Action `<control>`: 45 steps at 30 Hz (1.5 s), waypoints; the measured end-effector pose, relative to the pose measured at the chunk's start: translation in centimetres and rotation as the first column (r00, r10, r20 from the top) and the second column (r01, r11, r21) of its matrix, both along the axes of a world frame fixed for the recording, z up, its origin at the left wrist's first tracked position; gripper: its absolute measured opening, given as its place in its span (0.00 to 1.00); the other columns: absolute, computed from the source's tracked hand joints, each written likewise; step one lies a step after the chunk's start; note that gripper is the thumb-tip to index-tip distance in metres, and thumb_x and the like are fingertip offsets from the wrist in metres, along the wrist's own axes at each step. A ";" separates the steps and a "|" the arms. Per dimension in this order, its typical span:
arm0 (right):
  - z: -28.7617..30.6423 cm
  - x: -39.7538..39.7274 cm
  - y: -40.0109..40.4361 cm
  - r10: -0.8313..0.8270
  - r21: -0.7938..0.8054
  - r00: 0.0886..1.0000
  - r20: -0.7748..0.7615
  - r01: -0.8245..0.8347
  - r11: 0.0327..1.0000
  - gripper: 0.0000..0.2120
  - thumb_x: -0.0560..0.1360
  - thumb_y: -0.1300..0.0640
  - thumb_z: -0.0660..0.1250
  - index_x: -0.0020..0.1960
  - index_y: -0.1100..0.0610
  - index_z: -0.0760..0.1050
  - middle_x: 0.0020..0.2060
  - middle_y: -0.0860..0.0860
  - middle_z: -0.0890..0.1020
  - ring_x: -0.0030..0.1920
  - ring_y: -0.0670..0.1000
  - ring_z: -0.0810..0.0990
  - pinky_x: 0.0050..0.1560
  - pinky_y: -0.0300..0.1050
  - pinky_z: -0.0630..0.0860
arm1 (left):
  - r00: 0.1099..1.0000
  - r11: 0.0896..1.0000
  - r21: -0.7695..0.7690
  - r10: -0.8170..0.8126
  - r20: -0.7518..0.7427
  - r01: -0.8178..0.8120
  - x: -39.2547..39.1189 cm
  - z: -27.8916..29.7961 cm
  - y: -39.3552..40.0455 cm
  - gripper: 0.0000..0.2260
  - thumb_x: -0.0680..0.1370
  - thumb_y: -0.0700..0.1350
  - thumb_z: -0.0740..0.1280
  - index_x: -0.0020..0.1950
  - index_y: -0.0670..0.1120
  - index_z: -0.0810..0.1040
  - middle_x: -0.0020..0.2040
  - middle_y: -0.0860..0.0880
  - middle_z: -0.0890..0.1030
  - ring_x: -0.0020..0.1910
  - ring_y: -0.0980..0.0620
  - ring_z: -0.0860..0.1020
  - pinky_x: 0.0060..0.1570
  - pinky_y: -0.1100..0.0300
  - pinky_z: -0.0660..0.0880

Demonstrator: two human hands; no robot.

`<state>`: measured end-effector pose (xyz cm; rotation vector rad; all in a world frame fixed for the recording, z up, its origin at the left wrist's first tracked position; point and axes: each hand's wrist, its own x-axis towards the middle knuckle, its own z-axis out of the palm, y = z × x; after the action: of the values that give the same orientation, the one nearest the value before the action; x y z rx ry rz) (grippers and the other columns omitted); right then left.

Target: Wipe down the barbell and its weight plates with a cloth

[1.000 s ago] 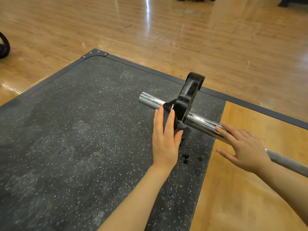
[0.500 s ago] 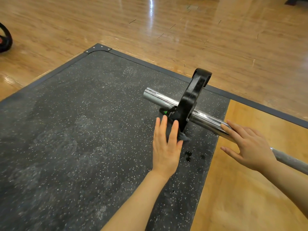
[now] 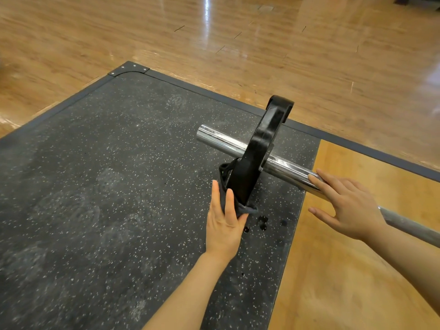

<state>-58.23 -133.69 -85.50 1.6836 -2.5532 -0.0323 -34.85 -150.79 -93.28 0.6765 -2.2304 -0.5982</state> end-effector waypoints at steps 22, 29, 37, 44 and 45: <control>0.8 3.8 1.6 -0.074 0.109 0.990 0.124 0.061 0.992 0.38 0.75 0.28 0.44 0.79 0.47 0.54 0.78 0.50 0.57 0.75 0.55 0.61 0.72 0.55 0.59 | 0.980 0.980 -0.023 -0.196 0.045 0.197 0.8 16.6 -2.0 0.22 0.81 0.47 0.57 0.75 0.47 0.63 0.77 0.50 0.58 0.75 0.54 0.57 0.72 0.65 0.56; 1.6 5.0 3.8 -0.198 -0.027 0.962 0.187 0.206 0.978 0.33 0.79 0.37 0.52 0.78 0.53 0.56 0.78 0.53 0.54 0.77 0.54 0.54 0.75 0.49 0.47 | 0.966 0.965 -0.080 -0.243 0.087 0.250 0.4 19.5 0.0 0.22 0.81 0.39 0.61 0.75 0.45 0.64 0.77 0.49 0.57 0.77 0.47 0.57 0.74 0.63 0.55; 1.0 5.5 6.4 -0.365 0.006 0.866 0.342 0.386 0.923 0.34 0.80 0.41 0.58 0.78 0.58 0.54 0.76 0.55 0.61 0.73 0.55 0.64 0.72 0.49 0.61 | 0.934 0.940 -0.078 -0.316 0.169 0.332 -1.2 19.4 2.6 0.23 0.80 0.38 0.63 0.75 0.43 0.65 0.77 0.43 0.58 0.77 0.42 0.58 0.72 0.43 0.63; 0.8 7.1 6.8 -0.352 -0.058 0.876 0.329 0.390 0.919 0.36 0.78 0.38 0.58 0.78 0.58 0.54 0.75 0.55 0.63 0.73 0.55 0.63 0.72 0.49 0.60 | 0.886 0.906 -0.125 -0.356 0.298 0.406 -1.5 15.9 4.6 0.24 0.79 0.38 0.66 0.74 0.42 0.67 0.76 0.40 0.61 0.75 0.39 0.60 0.71 0.46 0.64; 0.7 7.2 6.9 -0.353 -0.058 0.877 0.325 0.391 0.919 0.37 0.78 0.37 0.57 0.78 0.58 0.54 0.75 0.55 0.62 0.74 0.55 0.62 0.73 0.49 0.59 | 0.876 0.901 -0.126 -0.358 0.322 0.415 -1.6 15.4 4.8 0.24 0.79 0.39 0.66 0.74 0.43 0.67 0.76 0.40 0.61 0.76 0.40 0.60 0.71 0.46 0.64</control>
<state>-51.01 -126.76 -84.78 1.2094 -3.0009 0.3859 -36.43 -146.02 -77.92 0.2206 -2.6902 -0.4869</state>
